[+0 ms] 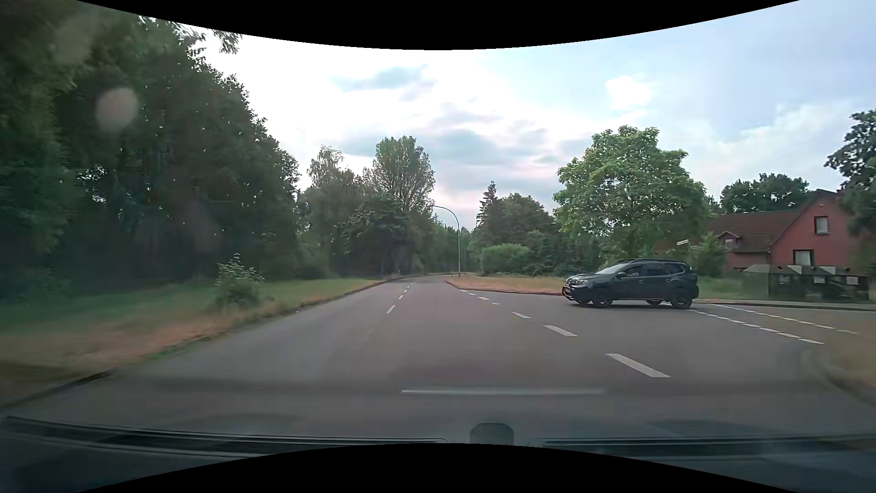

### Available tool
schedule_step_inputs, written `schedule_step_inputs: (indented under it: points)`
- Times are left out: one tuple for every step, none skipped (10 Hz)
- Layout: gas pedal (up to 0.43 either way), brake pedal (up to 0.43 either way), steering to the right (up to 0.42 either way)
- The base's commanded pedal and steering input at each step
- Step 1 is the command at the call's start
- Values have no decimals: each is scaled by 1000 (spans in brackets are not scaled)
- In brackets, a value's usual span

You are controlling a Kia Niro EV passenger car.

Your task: Follow the waypoints while adhering to traffic rules and regulations

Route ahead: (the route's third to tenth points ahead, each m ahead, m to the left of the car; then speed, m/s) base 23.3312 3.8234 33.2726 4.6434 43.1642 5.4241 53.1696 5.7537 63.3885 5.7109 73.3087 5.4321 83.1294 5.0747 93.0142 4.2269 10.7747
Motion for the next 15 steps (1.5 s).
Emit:
schedule_step_inputs:
  points:
    - [197, 0, -35]
    - [197, 0, -34]
    - [197, 0, -33]
    - [197, 0, -31]
    - [197, 0, -31]
    - [197, 0, -31]
    - [197, 0, -30]
    - [197, 0, -30]
    - [197, 0, -29]
    - [197, 0, -28]
    - [197, 0, -25]
    - [197, 0, -21]
    - [197, 0, -15]
    - [197, 0, -13]
    - [197, 0, -11]
